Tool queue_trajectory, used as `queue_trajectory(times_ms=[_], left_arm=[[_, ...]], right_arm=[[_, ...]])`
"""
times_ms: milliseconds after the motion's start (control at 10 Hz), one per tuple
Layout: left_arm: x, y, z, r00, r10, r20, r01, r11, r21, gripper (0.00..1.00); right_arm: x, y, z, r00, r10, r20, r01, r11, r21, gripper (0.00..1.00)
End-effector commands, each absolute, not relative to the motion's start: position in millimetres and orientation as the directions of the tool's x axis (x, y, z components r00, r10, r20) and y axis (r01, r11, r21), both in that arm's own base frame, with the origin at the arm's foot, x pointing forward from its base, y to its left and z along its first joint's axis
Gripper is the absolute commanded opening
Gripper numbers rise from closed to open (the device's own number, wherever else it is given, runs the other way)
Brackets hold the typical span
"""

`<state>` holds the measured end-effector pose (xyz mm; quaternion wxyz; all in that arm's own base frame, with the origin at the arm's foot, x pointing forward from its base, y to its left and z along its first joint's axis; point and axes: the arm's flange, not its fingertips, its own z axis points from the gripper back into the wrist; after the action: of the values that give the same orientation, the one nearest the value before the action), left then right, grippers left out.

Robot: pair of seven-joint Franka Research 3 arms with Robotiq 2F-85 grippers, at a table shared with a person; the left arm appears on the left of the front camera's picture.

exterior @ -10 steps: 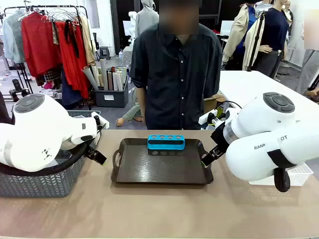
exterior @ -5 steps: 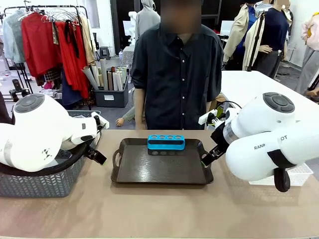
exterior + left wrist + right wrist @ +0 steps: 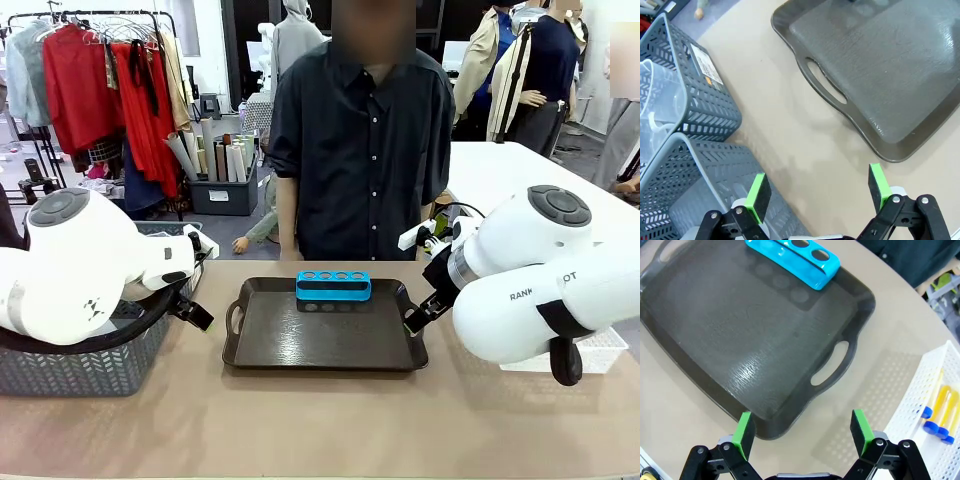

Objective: Prepare the laboratory tools.
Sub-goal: Pick up one Large Measuring Cup and place it on the Handle tray.

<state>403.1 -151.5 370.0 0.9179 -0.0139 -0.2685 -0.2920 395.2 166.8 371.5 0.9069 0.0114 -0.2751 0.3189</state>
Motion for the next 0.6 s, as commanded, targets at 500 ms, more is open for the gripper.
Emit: queue_trajectory(times_ms=[500], left_arm=[[403.0,-151.5,370.1,0.685,-0.528,0.501,0.543,0.829,0.131,1.0]], right_arm=[[395.2,166.7,371.5,0.646,0.572,0.506,-0.584,0.797,-0.154,1.0]])
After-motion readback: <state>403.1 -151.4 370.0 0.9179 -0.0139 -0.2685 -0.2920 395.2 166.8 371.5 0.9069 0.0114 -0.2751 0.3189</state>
